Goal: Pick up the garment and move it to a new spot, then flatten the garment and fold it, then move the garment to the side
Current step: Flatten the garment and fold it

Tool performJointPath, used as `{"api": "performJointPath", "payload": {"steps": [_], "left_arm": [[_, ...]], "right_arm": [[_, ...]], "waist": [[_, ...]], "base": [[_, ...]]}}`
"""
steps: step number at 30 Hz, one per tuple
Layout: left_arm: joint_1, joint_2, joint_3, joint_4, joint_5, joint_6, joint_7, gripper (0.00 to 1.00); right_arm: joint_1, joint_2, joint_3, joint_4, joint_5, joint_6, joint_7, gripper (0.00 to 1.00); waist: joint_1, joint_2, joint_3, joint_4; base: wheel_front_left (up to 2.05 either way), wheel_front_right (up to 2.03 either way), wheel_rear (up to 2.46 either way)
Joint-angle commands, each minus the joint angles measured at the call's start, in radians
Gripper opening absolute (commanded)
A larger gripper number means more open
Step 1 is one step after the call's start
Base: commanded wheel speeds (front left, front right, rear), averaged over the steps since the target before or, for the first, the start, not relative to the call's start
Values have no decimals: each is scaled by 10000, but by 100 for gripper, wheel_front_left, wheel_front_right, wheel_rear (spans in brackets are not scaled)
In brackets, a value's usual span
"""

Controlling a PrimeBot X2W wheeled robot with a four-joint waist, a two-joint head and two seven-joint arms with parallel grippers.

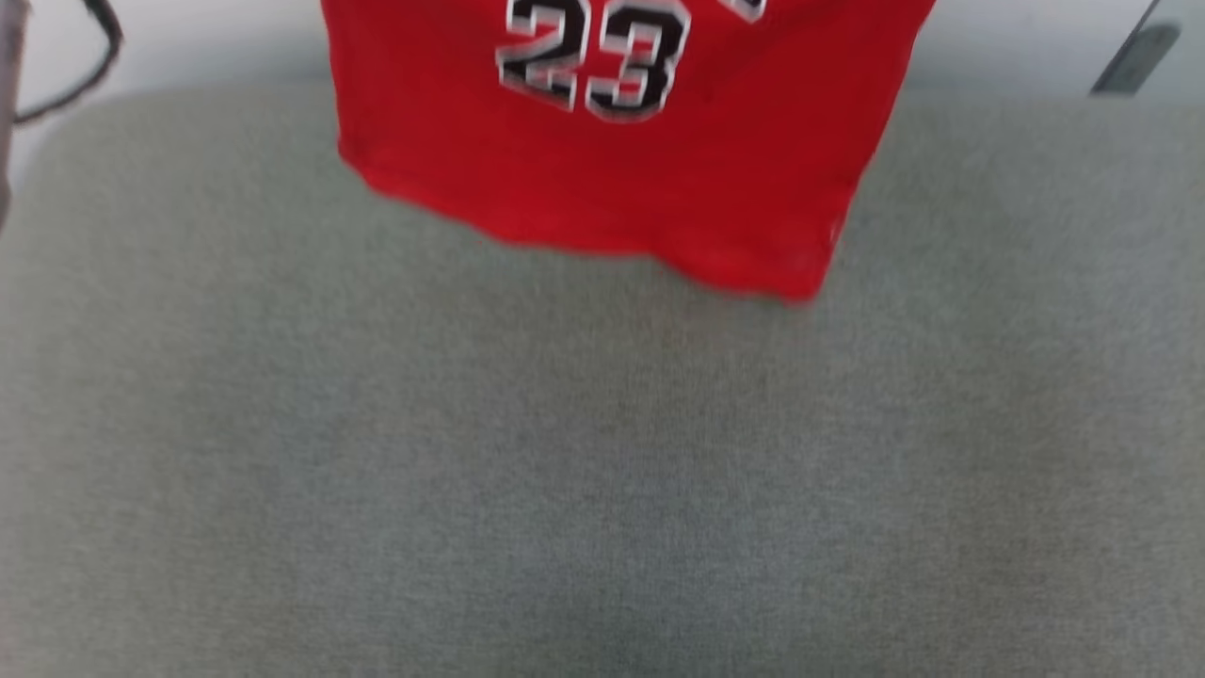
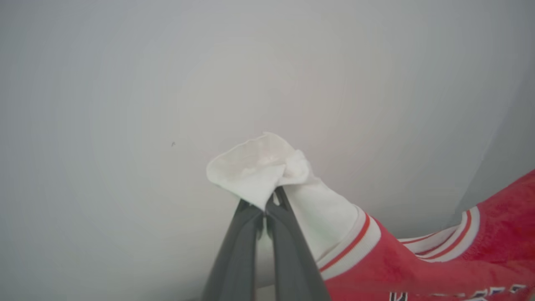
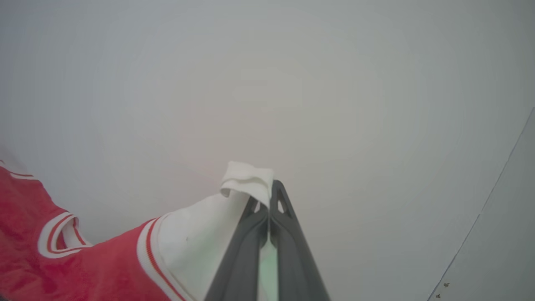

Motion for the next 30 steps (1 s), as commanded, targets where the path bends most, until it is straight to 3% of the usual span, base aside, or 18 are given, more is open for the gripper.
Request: {"api": "performJointPath", "payload": {"steps": [1,9,12,16,20,24,26,30], "left_arm": [[-344,-46,-47,68,193,-1,-307,0],[-1882,-390,181,621,839,418,-3321,0],[-2009,-535,139,838,987,316,-4239,0],[-1404,-645,41,1125,829,124,-4844,0],[-330,-685,-360,1287,617,-13,-4871,0],[1227,-702,-842,1139,133,-22,-4480,0],[1975,-534,-1186,795,-177,-25,-4198,0],[3637,-53,-1769,-577,-1045,-28,-3825,0]], "right_arm": [[-263,66,-50,207,-162,-15,-367,0],[-1900,-73,-319,1505,-2906,-15,-3972,0],[-2149,-125,-376,1703,-4063,-15,-4442,0],[-1535,-80,-12,1974,-4598,-15,-4575,0],[-561,-101,579,2316,-3927,-17,-4600,0],[694,-24,1334,2572,-2323,-17,-4201,0],[1322,-64,1845,2243,-1319,-17,-3879,0],[2798,-786,2837,896,353,-17,-3367,0]], "waist": [[0,-1,1309,-75],[0,-1,2477,103],[0,-1,2700,301],[0,-1,2619,518],[0,-1,2135,617],[0,-1,1459,690],[0,-1,1130,683],[0,-1,445,668]], "base": [[0,0,0],[0,0,0],[0,0,0],[0,0,0],[0,0,0],[0,0,0],[0,0,0],[0,0,0]]}}
